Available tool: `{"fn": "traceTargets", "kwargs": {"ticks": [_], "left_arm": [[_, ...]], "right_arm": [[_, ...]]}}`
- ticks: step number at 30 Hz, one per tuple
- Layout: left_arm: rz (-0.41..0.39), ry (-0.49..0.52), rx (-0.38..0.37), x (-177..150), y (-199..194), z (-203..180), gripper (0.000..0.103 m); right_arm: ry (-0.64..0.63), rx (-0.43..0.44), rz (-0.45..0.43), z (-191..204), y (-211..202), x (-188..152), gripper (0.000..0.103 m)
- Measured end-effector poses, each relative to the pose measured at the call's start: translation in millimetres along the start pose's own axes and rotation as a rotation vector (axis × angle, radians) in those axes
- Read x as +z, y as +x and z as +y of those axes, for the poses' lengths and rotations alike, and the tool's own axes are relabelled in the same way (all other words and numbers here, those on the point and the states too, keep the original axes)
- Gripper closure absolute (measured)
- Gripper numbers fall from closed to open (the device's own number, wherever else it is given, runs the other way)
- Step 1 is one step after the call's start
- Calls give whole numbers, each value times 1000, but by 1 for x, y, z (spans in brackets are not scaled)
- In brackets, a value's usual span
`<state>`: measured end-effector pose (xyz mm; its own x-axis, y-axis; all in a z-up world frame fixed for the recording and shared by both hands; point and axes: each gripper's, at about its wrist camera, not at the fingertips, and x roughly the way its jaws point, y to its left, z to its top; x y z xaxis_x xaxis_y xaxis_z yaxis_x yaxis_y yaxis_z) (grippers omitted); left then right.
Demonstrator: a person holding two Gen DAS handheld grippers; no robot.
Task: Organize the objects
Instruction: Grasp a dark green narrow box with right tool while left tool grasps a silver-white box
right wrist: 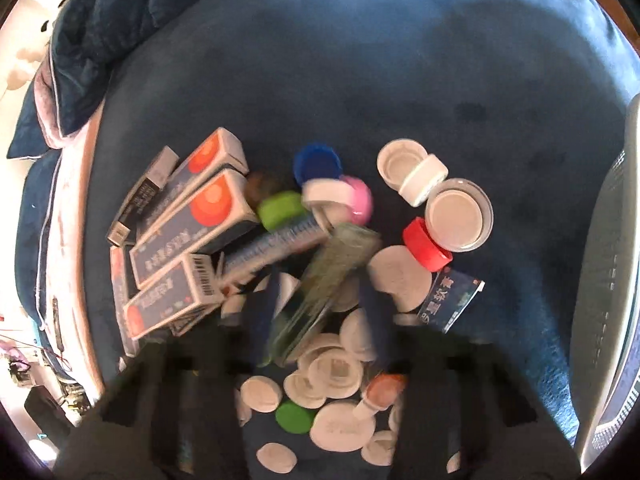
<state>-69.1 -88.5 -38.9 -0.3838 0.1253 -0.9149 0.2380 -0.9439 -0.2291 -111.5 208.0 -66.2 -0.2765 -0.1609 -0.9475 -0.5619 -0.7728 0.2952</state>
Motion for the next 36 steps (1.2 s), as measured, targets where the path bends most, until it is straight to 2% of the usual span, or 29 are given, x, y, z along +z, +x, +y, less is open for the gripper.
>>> {"fn": "traceTargets", "kwargs": {"ticks": [5, 15, 18, 22, 23, 25, 30, 32, 36], "left_arm": [[12, -16, -12, -2, 2, 0, 0], [52, -45, -4, -3, 12, 5, 2], [61, -31, 26, -5, 17, 4, 9], [63, -13, 78, -8, 19, 6, 27], [58, -11, 81, -8, 17, 6, 41], [46, 5, 90, -8, 15, 5, 60], [37, 2, 76, -9, 13, 6, 63], [29, 10, 66, -9, 10, 4, 70], [12, 27, 38, -11, 4, -3, 70]], "right_arm": [[-61, 7, -11, 12, -10, -8, 81], [-252, 44, 73, 55, -5, -38, 83], [-292, 39, 101, 56, 4, -42, 83], [-312, 28, 96, 60, 11, -40, 80], [-312, 22, 103, 61, 14, -40, 80], [-312, 16, 118, 61, 18, -41, 80], [-393, -29, 84, 65, 13, -47, 83], [-402, -22, 79, 64, 9, -49, 83], [-384, -1, 72, 59, 2, -47, 83]]}}
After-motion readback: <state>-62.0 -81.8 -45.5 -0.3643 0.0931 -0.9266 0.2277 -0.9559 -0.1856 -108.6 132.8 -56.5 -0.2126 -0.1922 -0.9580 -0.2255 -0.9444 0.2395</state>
